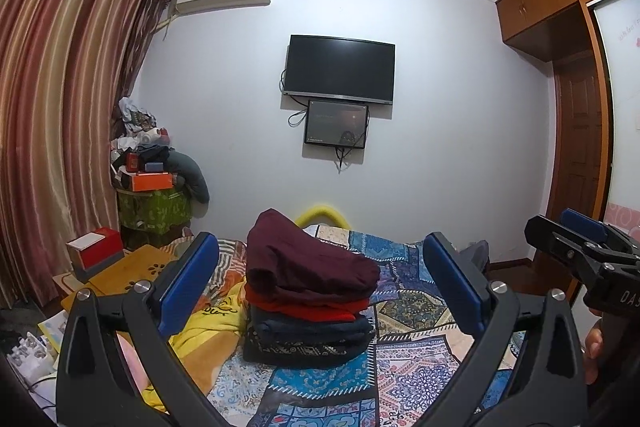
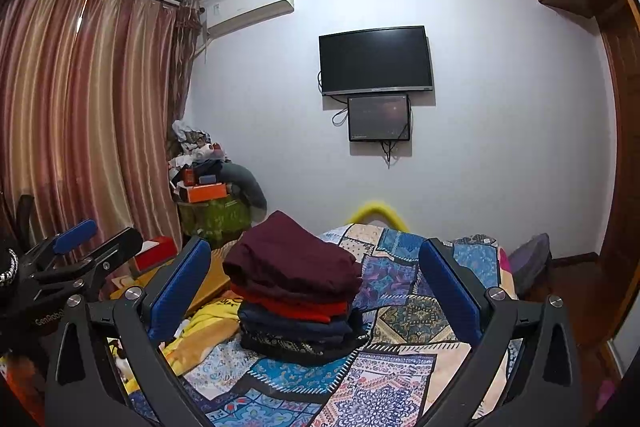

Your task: Fold large clothes

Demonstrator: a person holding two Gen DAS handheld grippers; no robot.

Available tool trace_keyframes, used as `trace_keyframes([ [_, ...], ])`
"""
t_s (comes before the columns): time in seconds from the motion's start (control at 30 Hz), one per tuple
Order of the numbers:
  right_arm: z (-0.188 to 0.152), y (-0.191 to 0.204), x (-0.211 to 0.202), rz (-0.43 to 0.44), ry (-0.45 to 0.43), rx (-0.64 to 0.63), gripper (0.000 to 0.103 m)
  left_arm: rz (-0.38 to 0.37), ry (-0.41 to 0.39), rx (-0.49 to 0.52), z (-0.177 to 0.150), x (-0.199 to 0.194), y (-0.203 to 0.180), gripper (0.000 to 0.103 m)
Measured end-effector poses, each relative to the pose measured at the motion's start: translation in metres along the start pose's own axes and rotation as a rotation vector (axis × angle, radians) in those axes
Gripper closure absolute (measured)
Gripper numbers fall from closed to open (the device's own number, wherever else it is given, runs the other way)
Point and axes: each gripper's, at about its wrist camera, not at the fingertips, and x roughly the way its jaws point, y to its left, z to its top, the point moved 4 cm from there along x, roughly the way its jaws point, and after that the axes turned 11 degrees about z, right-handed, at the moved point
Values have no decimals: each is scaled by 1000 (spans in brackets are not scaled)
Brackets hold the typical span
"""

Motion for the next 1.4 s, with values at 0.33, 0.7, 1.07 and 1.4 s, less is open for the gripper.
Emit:
trace_keyframes([
  [0.33,-1,-3,0,-1,4,11,0,-24,12,11,-2,1,-3,0],
  [0.7,-2,-5,0,-1,7,20,0,-56,31,13,-2,4,-4,1],
  [1.07,-4,-10,3,-7,16,39,0,-58,33,25,-4,6,-9,1],
  [1.4,-5,-12,4,-7,24,46,0,-65,42,22,-7,8,-9,0],
])
